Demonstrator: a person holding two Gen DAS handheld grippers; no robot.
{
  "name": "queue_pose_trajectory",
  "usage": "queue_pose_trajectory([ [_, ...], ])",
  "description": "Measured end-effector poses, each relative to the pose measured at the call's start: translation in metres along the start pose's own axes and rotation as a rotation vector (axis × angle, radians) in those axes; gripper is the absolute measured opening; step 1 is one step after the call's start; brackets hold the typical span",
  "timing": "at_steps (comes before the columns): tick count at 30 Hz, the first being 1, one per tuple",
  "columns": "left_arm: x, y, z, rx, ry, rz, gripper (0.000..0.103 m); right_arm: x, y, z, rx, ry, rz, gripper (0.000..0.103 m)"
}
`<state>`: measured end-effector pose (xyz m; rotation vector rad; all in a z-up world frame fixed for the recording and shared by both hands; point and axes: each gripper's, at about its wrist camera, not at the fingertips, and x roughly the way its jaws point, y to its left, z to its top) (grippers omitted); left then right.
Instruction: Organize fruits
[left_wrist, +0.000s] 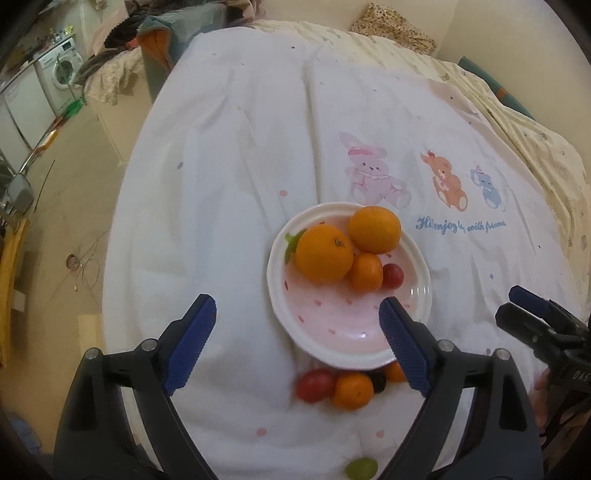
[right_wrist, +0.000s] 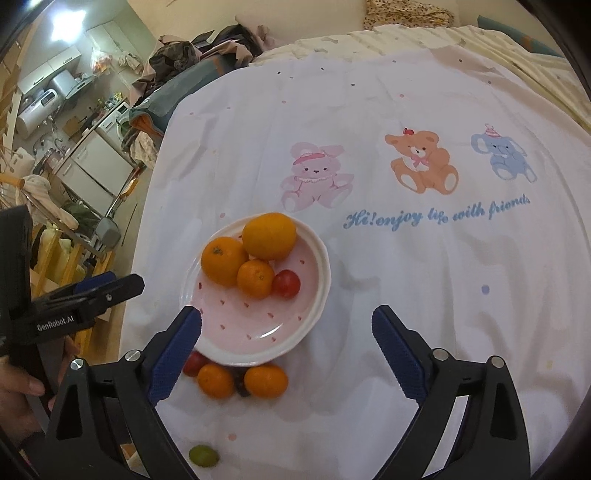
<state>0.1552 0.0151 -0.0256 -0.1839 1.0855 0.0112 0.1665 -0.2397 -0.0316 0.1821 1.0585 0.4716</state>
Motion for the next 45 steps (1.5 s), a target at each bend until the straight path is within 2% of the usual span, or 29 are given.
queue_pose_trajectory([
  [8, -0.018, 0.005, -0.028, -0.029, -0.008, 0.024, 0.088, -0.02, 0.005, -0.023, 0.034, -0.016, 0.014, 0.096],
  [14, -0.016, 0.009, -0.052, -0.045, 0.045, 0.012, 0.088, -0.03, 0.004, -0.042, 0.072, -0.014, 0.033, 0.096],
  [18, -0.014, 0.009, -0.06, -0.024, 0.05, 0.037, 0.088, -0.032, -0.001, -0.051, 0.122, -0.008, 0.048, 0.096],
  [29, -0.009, 0.011, -0.06, -0.039, 0.039, 0.027, 0.088, -0.028, -0.001, -0.059, 0.153, -0.017, -0.021, 0.096],
  [36, 0.002, 0.018, -0.062, -0.077, 0.073, 0.037, 0.088, -0.021, -0.005, -0.055, 0.173, -0.015, -0.044, 0.096],
  [40, 0.013, 0.017, -0.065, -0.075, 0.12, 0.018, 0.088, -0.015, -0.01, -0.055, 0.209, 0.007, -0.039, 0.096],
  [43, 0.024, 0.014, -0.069, -0.075, 0.155, 0.003, 0.085, -0.012, -0.012, -0.055, 0.218, 0.018, -0.039, 0.096],
  [45, 0.033, 0.014, -0.069, -0.088, 0.18, -0.002, 0.075, -0.011, -0.012, -0.054, 0.217, 0.021, -0.043, 0.096],
])
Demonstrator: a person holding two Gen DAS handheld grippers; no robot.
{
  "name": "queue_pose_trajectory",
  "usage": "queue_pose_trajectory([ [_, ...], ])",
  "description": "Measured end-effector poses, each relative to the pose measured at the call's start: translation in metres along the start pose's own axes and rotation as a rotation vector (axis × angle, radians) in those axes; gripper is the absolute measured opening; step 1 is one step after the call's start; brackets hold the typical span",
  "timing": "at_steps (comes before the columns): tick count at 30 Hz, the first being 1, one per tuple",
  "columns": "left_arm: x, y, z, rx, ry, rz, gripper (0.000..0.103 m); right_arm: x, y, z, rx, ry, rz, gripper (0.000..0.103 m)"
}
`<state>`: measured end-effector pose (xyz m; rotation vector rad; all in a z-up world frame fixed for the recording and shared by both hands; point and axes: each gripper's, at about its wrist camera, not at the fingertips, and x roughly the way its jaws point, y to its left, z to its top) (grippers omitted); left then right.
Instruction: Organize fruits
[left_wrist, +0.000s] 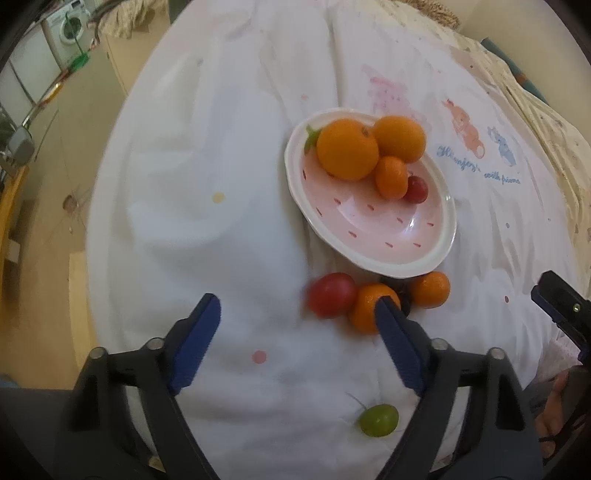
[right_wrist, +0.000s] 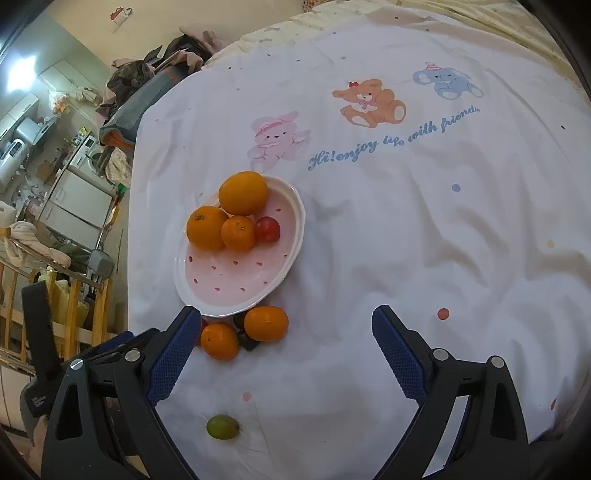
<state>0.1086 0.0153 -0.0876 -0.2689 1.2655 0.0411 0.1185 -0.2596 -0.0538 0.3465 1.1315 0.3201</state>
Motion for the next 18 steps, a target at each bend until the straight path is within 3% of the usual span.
queue_pose_trajectory([
  [3, 0.015, 0.003, 0.006, -0.05, 0.047, -0.023, 0.064, 0.001, -0.001, 0.001, 0.004, 0.004, -0.001, 0.096],
  [8, 0.034, 0.003, 0.013, -0.128, 0.105, -0.075, 0.056, 0.004, -0.004, 0.002, 0.017, 0.018, 0.007, 0.096],
  [15, 0.051, 0.005, 0.012, -0.2, 0.146, -0.091, 0.053, 0.01, -0.003, 0.002, 0.018, 0.037, 0.007, 0.096],
  [18, 0.053, 0.0, 0.011, -0.19, 0.161, -0.112, 0.036, 0.013, -0.002, 0.001, 0.01, 0.046, 0.0, 0.096],
])
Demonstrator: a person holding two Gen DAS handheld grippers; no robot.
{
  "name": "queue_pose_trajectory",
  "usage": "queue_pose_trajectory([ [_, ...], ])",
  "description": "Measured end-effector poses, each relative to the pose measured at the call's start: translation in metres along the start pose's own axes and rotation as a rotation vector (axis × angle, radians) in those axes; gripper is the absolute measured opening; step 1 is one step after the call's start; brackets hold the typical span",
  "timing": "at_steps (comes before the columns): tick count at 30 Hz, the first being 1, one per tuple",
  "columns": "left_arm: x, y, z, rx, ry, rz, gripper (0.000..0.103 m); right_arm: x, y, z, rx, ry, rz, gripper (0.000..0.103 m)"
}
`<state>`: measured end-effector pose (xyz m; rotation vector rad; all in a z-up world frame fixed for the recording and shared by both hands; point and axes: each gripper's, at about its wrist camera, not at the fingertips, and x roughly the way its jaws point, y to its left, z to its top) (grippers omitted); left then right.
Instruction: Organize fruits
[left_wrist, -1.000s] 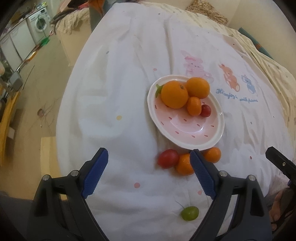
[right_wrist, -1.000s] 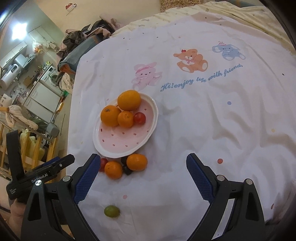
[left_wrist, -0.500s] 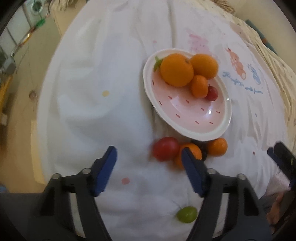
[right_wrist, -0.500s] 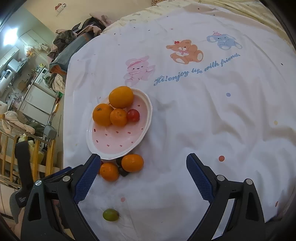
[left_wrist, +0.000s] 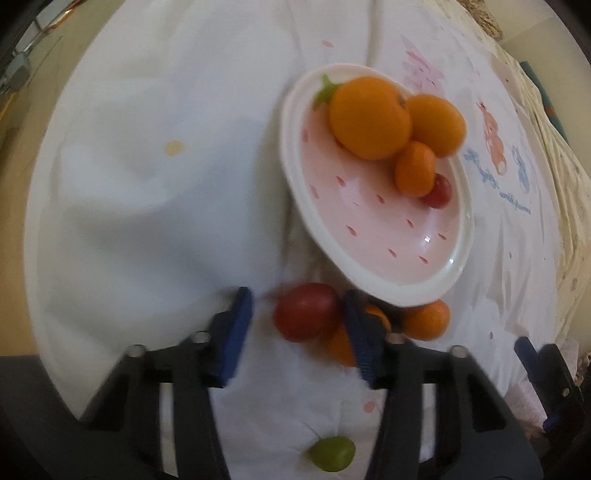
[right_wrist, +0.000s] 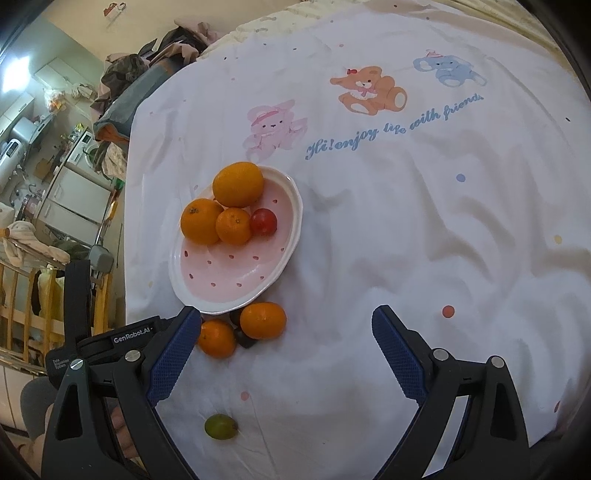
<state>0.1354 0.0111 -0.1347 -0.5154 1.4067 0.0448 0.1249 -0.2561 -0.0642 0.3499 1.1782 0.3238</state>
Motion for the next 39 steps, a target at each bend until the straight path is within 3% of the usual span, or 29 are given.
queue_pose_trajectory([
  [9, -0.003, 0.002, 0.0, -0.002, 0.003, -0.01, 0.033, 0.008, 0.001, -0.001, -0.021, 0.012, -0.042, 0.096],
  [15, -0.028, 0.007, -0.006, 0.012, -0.063, -0.018, 0.033, 0.008, 0.0, -0.003, -0.026, 0.008, -0.061, 0.096],
  [22, -0.054, 0.007, -0.014, 0.072, -0.119, 0.03, 0.033, 0.015, -0.002, -0.006, -0.027, 0.035, -0.072, 0.096],
  [29, -0.076, 0.006, -0.023, 0.102, -0.157, 0.038, 0.033, 0.024, 0.001, -0.012, -0.028, 0.093, -0.002, 0.096],
  [33, -0.082, 0.004, -0.028, 0.124, -0.188, 0.055, 0.033, 0.039, 0.003, -0.011, 0.0, 0.17, 0.086, 0.077],
  [39, -0.075, 0.007, -0.028, 0.116, -0.185, 0.068, 0.033, 0.065, 0.014, -0.008, -0.054, 0.211, 0.061, 0.068],
])
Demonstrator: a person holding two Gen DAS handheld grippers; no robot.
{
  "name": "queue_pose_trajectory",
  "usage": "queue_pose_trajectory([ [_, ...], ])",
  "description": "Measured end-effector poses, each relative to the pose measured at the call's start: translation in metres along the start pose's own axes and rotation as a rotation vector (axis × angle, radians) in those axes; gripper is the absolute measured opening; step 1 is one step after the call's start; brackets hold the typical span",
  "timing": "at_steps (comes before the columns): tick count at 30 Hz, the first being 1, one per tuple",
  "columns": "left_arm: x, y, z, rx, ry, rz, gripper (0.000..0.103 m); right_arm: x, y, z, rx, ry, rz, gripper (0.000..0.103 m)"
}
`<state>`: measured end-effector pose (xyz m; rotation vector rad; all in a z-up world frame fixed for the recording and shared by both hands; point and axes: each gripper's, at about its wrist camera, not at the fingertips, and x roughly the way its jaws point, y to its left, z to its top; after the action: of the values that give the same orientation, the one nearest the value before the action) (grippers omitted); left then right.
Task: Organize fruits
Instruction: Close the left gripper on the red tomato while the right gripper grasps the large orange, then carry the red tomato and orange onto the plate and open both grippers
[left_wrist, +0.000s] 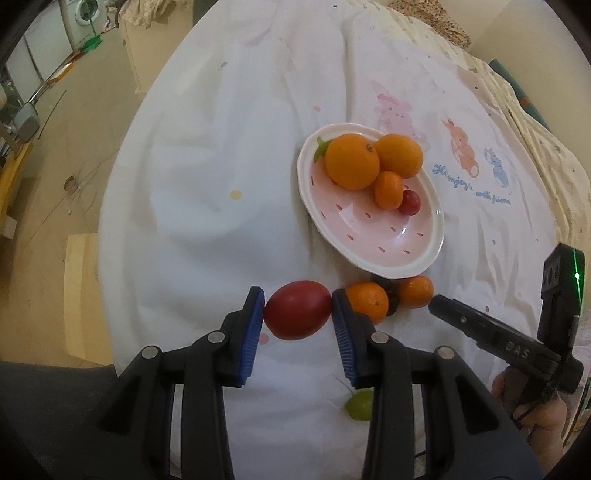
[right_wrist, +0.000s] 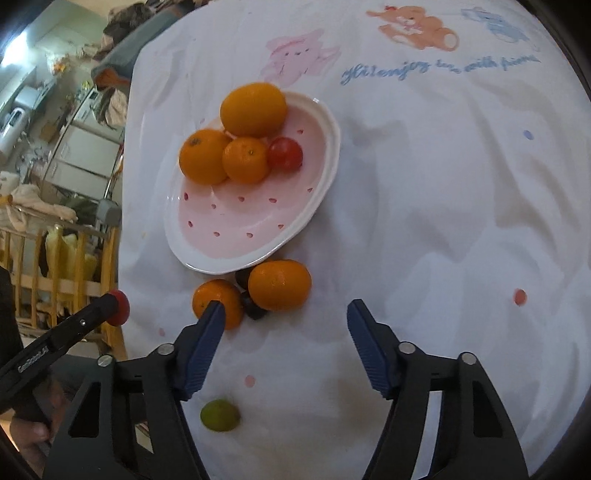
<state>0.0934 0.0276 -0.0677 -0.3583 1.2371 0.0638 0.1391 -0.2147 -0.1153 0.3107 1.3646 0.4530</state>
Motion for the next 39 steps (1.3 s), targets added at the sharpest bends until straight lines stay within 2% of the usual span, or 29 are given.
queue_pose_trajectory([
  [6, 0.007, -0.004, -0.003, 0.014, 0.023, -0.01, 0.033, 0.018, 0.006, 0.006, -0.036, 0.01, -0.018, 0.061],
  [8, 0.008, -0.006, -0.005, 0.021, 0.026, -0.012, 0.033, 0.023, 0.007, 0.007, -0.047, 0.017, -0.018, 0.055],
  [9, 0.009, -0.008, -0.005, 0.025, 0.023, -0.009, 0.033, 0.024, 0.007, 0.008, -0.05, 0.021, -0.014, 0.048],
  [10, 0.009, -0.008, -0.005, 0.027, 0.021, -0.007, 0.033, 0.024, 0.007, 0.008, -0.054, 0.019, -0.02, 0.047],
  [25, 0.015, -0.003, -0.005, 0.024, -0.002, 0.037, 0.033, 0.008, 0.007, 0.002, -0.064, -0.002, -0.032, 0.045],
  [39, 0.006, -0.002, -0.007, 0.046, -0.052, 0.055, 0.033, -0.041, 0.0, -0.013, -0.026, -0.087, -0.02, 0.045],
])
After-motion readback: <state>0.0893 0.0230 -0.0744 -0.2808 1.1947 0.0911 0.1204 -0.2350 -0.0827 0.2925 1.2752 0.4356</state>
